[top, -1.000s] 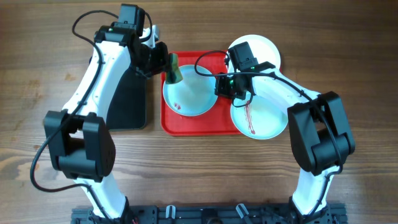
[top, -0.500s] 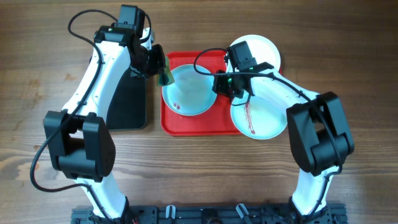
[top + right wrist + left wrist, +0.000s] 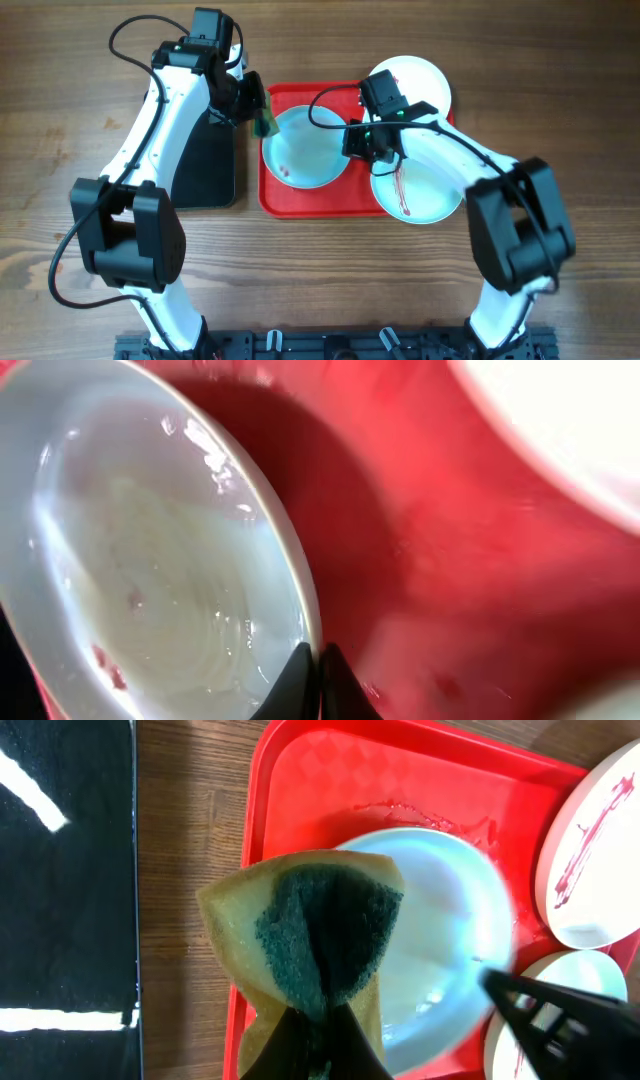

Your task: Clean dirty plates on tray and stack at the side

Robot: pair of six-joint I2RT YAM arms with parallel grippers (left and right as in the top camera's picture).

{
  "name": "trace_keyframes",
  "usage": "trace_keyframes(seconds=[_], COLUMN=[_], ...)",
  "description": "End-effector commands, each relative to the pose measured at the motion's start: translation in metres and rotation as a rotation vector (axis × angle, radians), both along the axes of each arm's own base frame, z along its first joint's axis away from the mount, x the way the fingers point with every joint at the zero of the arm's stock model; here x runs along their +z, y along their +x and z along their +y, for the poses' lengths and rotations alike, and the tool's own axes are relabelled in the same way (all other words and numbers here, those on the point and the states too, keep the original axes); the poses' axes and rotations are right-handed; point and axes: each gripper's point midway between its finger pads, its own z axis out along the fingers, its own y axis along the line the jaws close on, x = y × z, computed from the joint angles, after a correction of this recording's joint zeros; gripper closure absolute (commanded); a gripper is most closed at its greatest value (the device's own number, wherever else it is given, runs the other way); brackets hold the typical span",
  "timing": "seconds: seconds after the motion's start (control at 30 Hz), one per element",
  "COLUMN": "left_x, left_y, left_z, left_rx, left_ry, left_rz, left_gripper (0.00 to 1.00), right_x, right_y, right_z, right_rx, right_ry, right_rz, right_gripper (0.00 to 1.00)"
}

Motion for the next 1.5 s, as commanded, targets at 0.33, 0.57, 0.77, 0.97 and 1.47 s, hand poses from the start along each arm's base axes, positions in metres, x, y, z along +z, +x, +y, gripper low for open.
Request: trace_keyframes(seconds=[0.33,0.57,0.77,0.97,1.47], left_x=[0.011,0.011,0.011,0.012,0.012], left_y=[0.005,0.005,0.007,0.01,0.01], left_z=[0.0,0.0,-0.001,-0.002,-0.002], left_rx=[-0.015,-0.014,0.007,0.012,0.012], left_ry=[0.001,0.0,-0.008,-0.011,-0.011], left_rz=[-0.043,-0.043,-0.043,-0.055,-0.055], left_gripper=[0.96,0.96,0.96,0.96,0.96], right_x=[0.139,0.142,0.143,0.136,0.213], right_y=[0.018,0.02,0.016,0.01,0.013], right_z=[-0.091,-0.094,-0.085,-0.071,-0.029], right_rx=[-0.091,-0.096,-0.149,-0.201,-0.145], right_ry=[-0.414,-0.443,-0.442,-0.525,-0.909], right_rz=[-0.44,-0.454,-0.468,-0.53,-0.925], right_gripper=[0.96,0.96,0.96,0.96,0.96])
